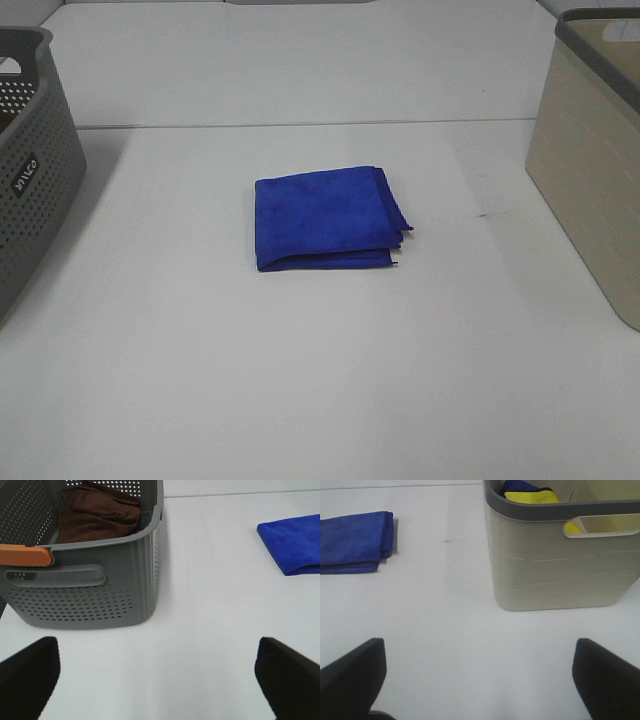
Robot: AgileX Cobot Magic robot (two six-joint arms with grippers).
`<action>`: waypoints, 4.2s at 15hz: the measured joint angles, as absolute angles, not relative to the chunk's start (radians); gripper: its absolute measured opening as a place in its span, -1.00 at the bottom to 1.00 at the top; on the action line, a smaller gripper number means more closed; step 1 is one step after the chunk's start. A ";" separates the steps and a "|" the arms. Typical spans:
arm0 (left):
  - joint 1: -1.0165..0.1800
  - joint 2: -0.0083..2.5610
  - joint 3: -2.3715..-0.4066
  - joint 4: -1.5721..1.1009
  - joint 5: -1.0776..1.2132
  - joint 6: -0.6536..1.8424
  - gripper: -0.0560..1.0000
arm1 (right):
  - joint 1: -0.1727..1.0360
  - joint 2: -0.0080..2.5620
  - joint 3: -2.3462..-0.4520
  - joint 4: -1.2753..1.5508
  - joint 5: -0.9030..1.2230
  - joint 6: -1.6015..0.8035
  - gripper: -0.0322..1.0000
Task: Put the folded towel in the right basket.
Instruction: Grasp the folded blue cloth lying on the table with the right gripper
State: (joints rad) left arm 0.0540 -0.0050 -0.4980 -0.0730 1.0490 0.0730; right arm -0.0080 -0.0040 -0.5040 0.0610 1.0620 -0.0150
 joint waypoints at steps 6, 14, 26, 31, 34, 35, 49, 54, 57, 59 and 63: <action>0.054 -0.005 -0.498 -0.062 1.049 0.059 0.98 | -0.008 -0.004 -0.504 0.061 1.062 -0.015 0.92; 0.054 -0.005 -0.498 -0.061 1.049 0.057 0.98 | -0.008 -0.004 -0.504 0.035 1.062 -0.015 0.92; 0.054 -0.005 -0.498 -0.061 1.049 0.056 0.98 | -0.008 -0.004 -0.504 0.034 1.062 0.000 0.92; 0.054 -0.005 -0.498 -0.061 1.049 0.056 0.98 | -0.008 -0.004 -0.504 0.034 1.062 0.000 0.92; 0.054 -0.005 -0.498 -0.061 1.049 0.056 0.98 | -0.008 -0.004 -0.504 0.034 1.062 0.000 0.92; 0.054 -0.005 -0.498 -0.061 1.049 0.056 0.98 | -0.008 -0.004 -0.504 0.034 1.062 0.000 0.92; 0.054 -0.005 -0.498 -0.061 1.049 0.056 0.98 | -0.008 -0.004 -0.504 0.041 1.062 -0.006 0.92; 0.054 -0.005 -0.498 -0.061 1.049 0.056 0.98 | -0.008 0.164 -0.528 0.058 1.054 -0.009 0.90; 0.054 -0.005 -0.498 -0.061 1.049 0.056 0.98 | -0.008 0.578 -0.710 0.186 1.048 0.000 0.86; 0.054 -0.005 -0.498 -0.061 1.049 0.056 0.98 | -0.008 0.954 -0.954 0.350 1.046 0.009 0.86; 0.054 -0.005 -0.498 -0.061 1.049 0.056 0.98 | -0.008 1.285 -1.173 0.455 1.019 -0.056 0.86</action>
State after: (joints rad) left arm 0.0540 -0.0050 -0.4980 -0.0610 1.0490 0.0560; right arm -0.0080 1.2850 -1.1730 0.4550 1.0190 -0.0560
